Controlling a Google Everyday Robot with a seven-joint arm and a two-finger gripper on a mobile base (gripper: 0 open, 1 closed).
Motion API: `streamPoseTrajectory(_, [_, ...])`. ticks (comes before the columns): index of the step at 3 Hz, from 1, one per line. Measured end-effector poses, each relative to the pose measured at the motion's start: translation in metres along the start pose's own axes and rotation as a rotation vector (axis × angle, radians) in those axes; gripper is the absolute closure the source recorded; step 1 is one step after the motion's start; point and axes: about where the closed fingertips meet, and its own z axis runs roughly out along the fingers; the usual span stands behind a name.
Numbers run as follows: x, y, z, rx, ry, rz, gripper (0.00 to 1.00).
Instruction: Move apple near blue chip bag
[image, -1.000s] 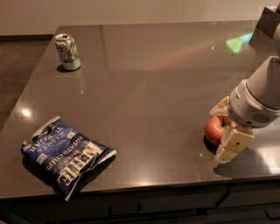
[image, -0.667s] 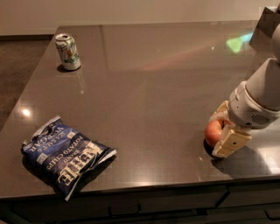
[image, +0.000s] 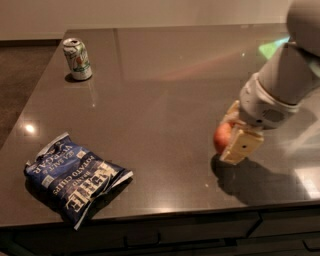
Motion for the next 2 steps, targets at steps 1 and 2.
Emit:
streamPoseTrajectory(1, [-0.043, 0.007, 0.007, -0.020, -0.053, -0.068, 1.00])
streamPoseTrajectory(2, [-0.102, 0.015, 0.025, -0.046, -0.114, -0.183, 1.00])
